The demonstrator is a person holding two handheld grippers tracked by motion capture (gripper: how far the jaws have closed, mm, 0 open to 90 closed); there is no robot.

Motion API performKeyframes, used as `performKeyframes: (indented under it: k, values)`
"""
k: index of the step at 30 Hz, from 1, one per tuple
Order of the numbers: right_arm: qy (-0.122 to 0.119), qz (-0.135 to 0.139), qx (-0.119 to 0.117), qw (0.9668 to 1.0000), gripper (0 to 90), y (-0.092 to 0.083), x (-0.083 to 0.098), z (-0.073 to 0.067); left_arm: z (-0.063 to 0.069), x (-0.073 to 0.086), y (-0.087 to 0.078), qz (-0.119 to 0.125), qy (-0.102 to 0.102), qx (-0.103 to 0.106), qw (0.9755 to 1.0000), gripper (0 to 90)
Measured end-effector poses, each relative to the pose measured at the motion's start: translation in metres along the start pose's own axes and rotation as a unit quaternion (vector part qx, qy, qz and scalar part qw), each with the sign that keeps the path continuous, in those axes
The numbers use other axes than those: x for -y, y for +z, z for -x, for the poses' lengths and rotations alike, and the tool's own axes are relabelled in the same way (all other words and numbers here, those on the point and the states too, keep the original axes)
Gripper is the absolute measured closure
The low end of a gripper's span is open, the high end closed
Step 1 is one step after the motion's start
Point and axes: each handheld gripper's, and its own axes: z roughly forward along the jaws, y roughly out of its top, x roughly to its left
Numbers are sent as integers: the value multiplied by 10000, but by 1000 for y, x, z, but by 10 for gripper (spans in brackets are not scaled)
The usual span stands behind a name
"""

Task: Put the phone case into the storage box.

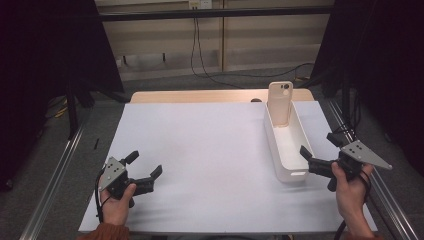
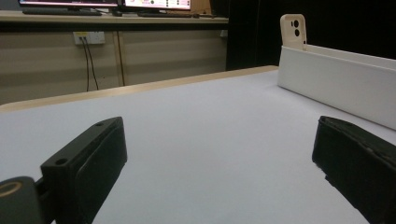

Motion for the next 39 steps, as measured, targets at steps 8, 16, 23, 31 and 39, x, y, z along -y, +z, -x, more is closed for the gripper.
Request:
performKeyframes:
  k: [8, 16, 23, 31, 39]
  values:
    - [136, 20, 79, 9999, 0, -17, 12, -2, 0, 0, -4, -17, 13, -41, 10000, 33]
    - [202, -112, 134, 9996, 0, -32, 30, -6, -1, 1, -8, -31, -27, -65, 10000, 33]
    - [127, -169, 113, 9997, 0, -44, 41, -10, -2, 2, -13, -35, -51, -112, 9999, 33]
    - [163, -229, 165, 9995, 0, -51, 51, -16, -4, 3, -19, -6, -108, -192, 9998, 32]
    - [275, -155, 191, 9993, 0, -50, 52, -11, -6, 4, -16, -81, -207, -223, 9995, 31]
